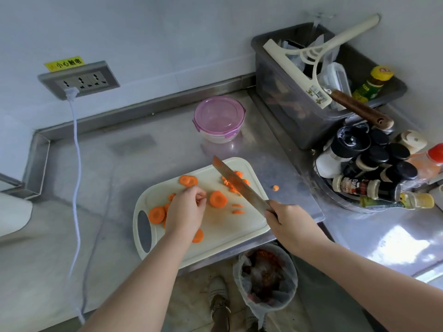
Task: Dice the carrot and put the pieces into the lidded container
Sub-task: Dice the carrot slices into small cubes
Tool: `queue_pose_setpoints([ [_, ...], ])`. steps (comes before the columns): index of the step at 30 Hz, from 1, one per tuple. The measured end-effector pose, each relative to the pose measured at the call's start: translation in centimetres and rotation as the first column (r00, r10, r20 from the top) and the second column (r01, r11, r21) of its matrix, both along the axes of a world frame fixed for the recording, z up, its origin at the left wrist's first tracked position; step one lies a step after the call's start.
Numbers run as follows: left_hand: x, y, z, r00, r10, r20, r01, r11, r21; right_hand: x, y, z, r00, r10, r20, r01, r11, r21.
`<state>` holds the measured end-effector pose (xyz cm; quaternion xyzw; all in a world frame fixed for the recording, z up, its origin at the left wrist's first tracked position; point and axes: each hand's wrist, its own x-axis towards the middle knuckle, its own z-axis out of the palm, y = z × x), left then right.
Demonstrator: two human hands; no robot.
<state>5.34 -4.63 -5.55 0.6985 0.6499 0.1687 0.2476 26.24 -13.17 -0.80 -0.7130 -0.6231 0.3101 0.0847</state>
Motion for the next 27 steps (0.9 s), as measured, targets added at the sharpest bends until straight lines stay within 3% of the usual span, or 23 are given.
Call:
queue_pose_setpoints([
  [3, 0.5, 0.2, 0.4, 0.978, -0.173, -0.116, 0.169, 0.985, -0.046, -0.7, 0.3, -0.1, 1.0, 0.002, 0.012, -0.002, 0.999, -0.032],
  [6, 1.1, 0.9, 0.7, 0.844, -0.448, -0.296, 0.439, 0.893, -0.1, -0.9, 0.6, 0.1, 1.0, -0.024, 0.015, 0.025, 0.999, -0.041],
  [8, 1.3, 1.8, 0.9, 0.76, -0.544, -0.354, 0.522, 0.837, -0.166, -0.6, 0.7, 0.2, 0.998, -0.051, 0.02, 0.052, 0.997, -0.049],
  [14, 2.4, 3.9, 2.0, 0.527, -0.668, -0.525, 0.625, 0.723, -0.293, 0.0, 0.6, 0.7, 0.995, -0.104, 0.001, 0.104, 0.994, -0.044],
  [17, 3.0, 4.3, 2.1, 0.459, -0.673, -0.579, 0.642, 0.702, -0.307, 0.1, 0.4, 0.8, 0.994, -0.108, -0.007, 0.107, 0.993, -0.046],
  [21, 3.2, 4.3, 1.9, 0.473, -0.614, -0.632, 0.594, 0.752, -0.286, -0.1, 0.3, 0.7, 0.994, -0.108, -0.023, 0.107, 0.992, -0.061],
  [27, 3.0, 3.0, 1.0, 0.647, -0.377, -0.663, 0.347, 0.919, -0.184, -1.2, 0.6, 0.6, 0.991, -0.12, -0.058, 0.114, 0.989, -0.093],
])
